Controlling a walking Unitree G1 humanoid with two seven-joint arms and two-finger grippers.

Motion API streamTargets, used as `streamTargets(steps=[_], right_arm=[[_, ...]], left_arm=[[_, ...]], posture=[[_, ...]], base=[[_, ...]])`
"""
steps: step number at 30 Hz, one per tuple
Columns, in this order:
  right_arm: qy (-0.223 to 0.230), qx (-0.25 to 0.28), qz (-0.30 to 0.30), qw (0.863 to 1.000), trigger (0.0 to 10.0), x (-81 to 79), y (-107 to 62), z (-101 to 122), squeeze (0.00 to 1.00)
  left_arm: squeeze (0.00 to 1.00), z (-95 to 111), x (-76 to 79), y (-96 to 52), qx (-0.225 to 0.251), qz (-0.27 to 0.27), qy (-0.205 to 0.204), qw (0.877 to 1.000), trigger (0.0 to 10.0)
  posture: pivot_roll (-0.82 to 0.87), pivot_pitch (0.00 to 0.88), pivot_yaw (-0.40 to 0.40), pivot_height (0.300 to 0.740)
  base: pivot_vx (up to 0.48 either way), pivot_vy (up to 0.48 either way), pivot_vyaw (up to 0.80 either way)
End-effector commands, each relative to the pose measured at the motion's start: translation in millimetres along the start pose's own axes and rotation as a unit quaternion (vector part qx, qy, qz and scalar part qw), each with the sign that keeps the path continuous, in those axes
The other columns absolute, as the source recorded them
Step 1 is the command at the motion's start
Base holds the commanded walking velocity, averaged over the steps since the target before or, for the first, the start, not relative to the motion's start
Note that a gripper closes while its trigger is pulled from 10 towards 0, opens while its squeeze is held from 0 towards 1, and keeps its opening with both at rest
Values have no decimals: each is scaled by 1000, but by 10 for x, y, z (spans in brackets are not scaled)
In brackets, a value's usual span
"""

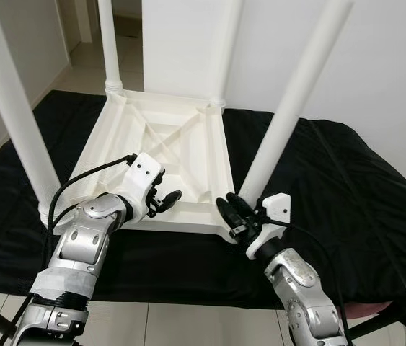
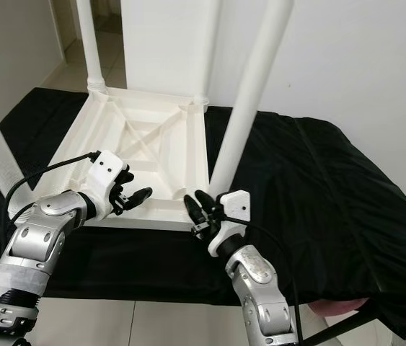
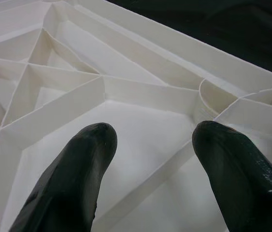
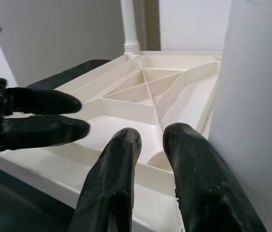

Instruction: Building children table

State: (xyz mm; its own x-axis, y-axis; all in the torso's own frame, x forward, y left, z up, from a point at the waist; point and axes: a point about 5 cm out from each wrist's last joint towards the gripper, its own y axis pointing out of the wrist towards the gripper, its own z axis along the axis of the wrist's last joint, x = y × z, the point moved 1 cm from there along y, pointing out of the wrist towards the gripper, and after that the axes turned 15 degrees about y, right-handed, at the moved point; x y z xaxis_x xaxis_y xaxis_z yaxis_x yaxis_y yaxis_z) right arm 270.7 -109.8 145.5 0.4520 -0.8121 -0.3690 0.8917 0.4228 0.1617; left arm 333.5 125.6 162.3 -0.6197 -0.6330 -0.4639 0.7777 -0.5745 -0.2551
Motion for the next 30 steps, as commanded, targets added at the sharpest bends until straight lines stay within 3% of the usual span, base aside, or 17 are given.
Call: streamTargets(steps=[1,6,15,19,20,24,26,30], right_arm=[[-9,20,-41,999,10000,150,-63,64,0],[-29,41,-108,993,10000,391,-150,139,0],[-51,54,-156,985,10000,594,-199,213,0],[-50,54,-157,985,10000,603,-206,218,0],[-47,50,-136,988,10000,539,-188,204,0],[-38,39,-100,993,10000,396,-145,150,0],[-35,33,-83,995,10000,320,-123,108,0],[-30,29,-77,996,10000,279,-100,69,0]], left_arm=[[0,-29,-105,-17,-31,118,11,992,10000],[0,-33,-15,-46,-27,93,19,995,10000],[0,-27,171,-77,-11,33,30,999,10000],[0,-12,233,-93,-3,15,37,999,10000],[0,6,289,-105,5,-1,42,999,10000],[0,118,406,-147,48,-34,54,997,10000],[0,244,491,-193,91,-56,45,993,10000],[0,331,575,-257,126,-77,31,989,10000]], posture=[[11,0,-90,740],[5,0,-83,740],[5,0,-85,740],[6,0,-87,740],[6,0,-86,740],[9,0,-92,740],[11,0,-94,740],[13,0,-95,740]], base=[[0,0,0],[0,0,0],[0,0,0],[0,0,0],[0,0,0],[0,0,0],[0,0,0],[0,0,0]])
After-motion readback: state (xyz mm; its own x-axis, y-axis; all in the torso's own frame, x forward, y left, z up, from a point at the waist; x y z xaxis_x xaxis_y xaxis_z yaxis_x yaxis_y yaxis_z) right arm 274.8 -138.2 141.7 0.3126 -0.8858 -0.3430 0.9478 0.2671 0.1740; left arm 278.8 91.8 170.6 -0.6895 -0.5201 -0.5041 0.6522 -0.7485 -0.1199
